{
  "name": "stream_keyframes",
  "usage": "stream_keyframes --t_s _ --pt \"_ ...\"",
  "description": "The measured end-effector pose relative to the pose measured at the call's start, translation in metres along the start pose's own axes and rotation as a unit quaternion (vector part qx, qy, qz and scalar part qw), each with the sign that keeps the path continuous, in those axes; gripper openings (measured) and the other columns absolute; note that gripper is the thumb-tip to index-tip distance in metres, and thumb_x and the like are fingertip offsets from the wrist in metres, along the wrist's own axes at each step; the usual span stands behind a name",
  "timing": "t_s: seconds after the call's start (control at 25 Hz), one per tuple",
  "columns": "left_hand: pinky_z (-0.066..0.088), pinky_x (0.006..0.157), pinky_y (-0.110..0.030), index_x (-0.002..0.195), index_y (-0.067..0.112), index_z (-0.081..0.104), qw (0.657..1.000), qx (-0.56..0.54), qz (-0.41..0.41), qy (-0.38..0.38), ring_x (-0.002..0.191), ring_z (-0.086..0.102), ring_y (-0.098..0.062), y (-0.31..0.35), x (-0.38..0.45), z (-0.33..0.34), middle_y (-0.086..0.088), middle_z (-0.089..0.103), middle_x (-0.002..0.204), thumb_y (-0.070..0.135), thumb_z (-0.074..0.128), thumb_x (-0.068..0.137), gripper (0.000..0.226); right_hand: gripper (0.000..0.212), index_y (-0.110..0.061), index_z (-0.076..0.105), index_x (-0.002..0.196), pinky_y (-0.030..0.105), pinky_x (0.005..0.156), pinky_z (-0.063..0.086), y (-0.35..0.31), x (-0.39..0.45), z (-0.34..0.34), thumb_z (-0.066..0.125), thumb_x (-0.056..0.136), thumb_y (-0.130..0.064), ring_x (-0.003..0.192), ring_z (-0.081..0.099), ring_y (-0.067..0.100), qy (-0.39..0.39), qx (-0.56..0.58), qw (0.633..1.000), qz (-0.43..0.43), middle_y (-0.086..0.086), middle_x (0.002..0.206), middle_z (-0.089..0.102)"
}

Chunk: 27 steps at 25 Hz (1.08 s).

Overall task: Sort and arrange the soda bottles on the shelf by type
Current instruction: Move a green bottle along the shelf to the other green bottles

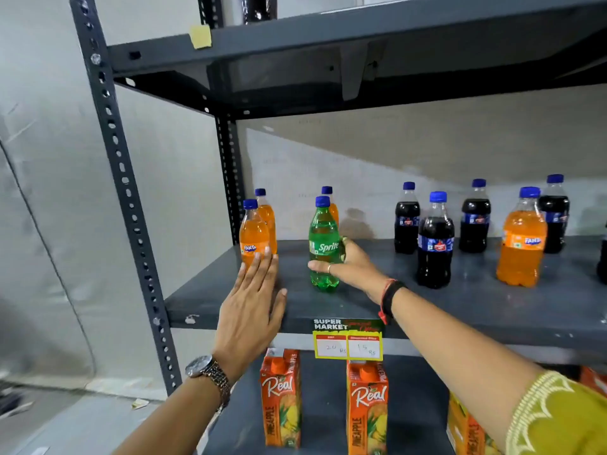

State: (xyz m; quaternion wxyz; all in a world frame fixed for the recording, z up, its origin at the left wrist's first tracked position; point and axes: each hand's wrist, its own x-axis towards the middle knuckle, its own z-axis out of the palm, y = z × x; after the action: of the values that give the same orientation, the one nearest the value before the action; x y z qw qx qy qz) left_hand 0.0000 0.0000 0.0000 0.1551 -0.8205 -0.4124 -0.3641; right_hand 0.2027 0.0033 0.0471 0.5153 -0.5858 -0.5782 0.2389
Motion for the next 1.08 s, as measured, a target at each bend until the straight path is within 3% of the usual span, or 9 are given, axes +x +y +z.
stream_keyframes --t_s 0.08,0.16,0.28,0.36,0.44,0.56,0.76,0.96,1.08 --pt "0.001 0.115 -0.024 0.145 0.018 0.020 1.000 -0.016 -0.004 -0.019 0.143 0.008 -0.009 -0.003 -0.004 0.003 0.004 0.013 0.154 0.046 0.020 0.094 0.059 0.060 -0.015 0.054 0.114 0.040 0.098 0.047 -0.004 0.001 0.005 0.083 0.063 -0.024 0.109 0.061 0.023 0.014 0.020 1.000 0.012 0.005 0.119 0.065" --pt "0.006 0.114 -0.024 0.142 0.019 0.030 0.998 -0.032 -0.013 -0.047 0.141 0.014 -0.009 -0.002 -0.009 0.009 0.003 0.024 0.152 0.046 0.022 0.094 0.056 0.055 -0.013 0.059 0.108 0.038 0.095 0.049 -0.005 -0.004 0.001 0.085 0.060 -0.021 0.104 0.063 0.022 0.036 0.030 0.999 0.015 0.007 0.114 0.068" --pt "0.027 0.109 -0.031 0.133 0.023 0.046 0.997 -0.062 -0.019 -0.050 0.138 0.030 -0.011 0.011 -0.005 0.011 0.003 0.041 0.146 0.044 0.027 0.093 0.049 0.048 -0.019 0.063 0.094 0.032 0.088 0.052 -0.001 -0.026 -0.019 0.088 0.053 -0.023 0.097 0.066 0.016 0.084 0.031 0.996 0.000 0.002 0.105 0.071" --pt "0.043 0.093 -0.036 0.126 0.027 0.052 0.995 -0.073 -0.034 -0.052 0.126 0.048 -0.018 0.027 0.005 0.012 0.001 0.056 0.135 0.045 0.030 0.092 0.045 0.059 -0.017 0.065 0.102 0.034 0.090 0.053 0.000 -0.048 -0.045 0.089 0.049 -0.028 0.098 0.066 0.014 0.108 0.031 0.994 -0.007 -0.001 0.105 0.071" --pt "0.046 0.074 -0.037 0.121 0.030 0.055 0.992 -0.094 -0.041 -0.068 0.105 0.061 -0.029 0.047 0.016 0.013 -0.006 0.068 0.114 0.048 0.033 0.090 0.043 0.070 -0.017 0.064 0.108 0.033 0.090 0.053 0.001 -0.073 -0.079 0.089 0.045 -0.034 0.097 0.067 0.011 0.125 0.018 0.992 -0.006 -0.003 0.106 0.071" --pt "0.044 0.068 -0.036 0.118 0.032 0.057 0.988 -0.123 -0.012 -0.090 0.096 0.063 -0.035 0.088 0.027 0.022 -0.012 0.071 0.102 0.052 0.036 0.087 0.043 0.067 -0.018 0.064 0.108 0.031 0.089 0.054 0.005 -0.115 -0.134 0.089 0.047 -0.030 0.094 0.068 0.007 0.167 -0.007 0.986 -0.001 -0.006 0.104 0.072" --pt "0.046 0.061 -0.036 0.111 0.027 0.057 0.981 -0.142 0.120 -0.063 0.087 0.065 -0.035 0.191 0.017 0.043 -0.009 0.070 0.095 0.044 0.039 0.089 0.034 0.060 -0.017 0.066 0.105 0.031 0.089 0.054 0.021 -0.171 -0.219 0.089 0.051 -0.027 0.095 0.068 0.012 0.260 -0.057 0.963 0.029 -0.001 0.103 0.072" --pt "0.049 0.072 -0.040 0.118 0.026 0.052 0.973 -0.148 0.161 -0.067 0.100 0.062 -0.035 0.286 0.032 0.067 -0.002 0.068 0.109 0.038 0.033 0.092 0.035 0.066 -0.014 0.065 0.111 0.036 0.091 0.053 0.050 -0.210 -0.317 0.089 0.051 -0.028 0.101 0.066 0.016 0.328 -0.073 0.940 0.057 0.001 0.107 0.071" --pt "0.050 0.074 -0.040 0.118 0.024 0.054 0.972 -0.158 0.165 -0.055 0.100 0.063 -0.036 0.343 0.040 0.081 -0.005 0.068 0.109 0.036 0.033 0.093 0.035 0.054 -0.019 0.066 0.101 0.036 0.091 0.053 0.075 -0.229 -0.382 0.089 0.052 -0.023 0.095 0.067 0.013 0.358 -0.075 0.929 0.060 0.003 0.104 0.072"
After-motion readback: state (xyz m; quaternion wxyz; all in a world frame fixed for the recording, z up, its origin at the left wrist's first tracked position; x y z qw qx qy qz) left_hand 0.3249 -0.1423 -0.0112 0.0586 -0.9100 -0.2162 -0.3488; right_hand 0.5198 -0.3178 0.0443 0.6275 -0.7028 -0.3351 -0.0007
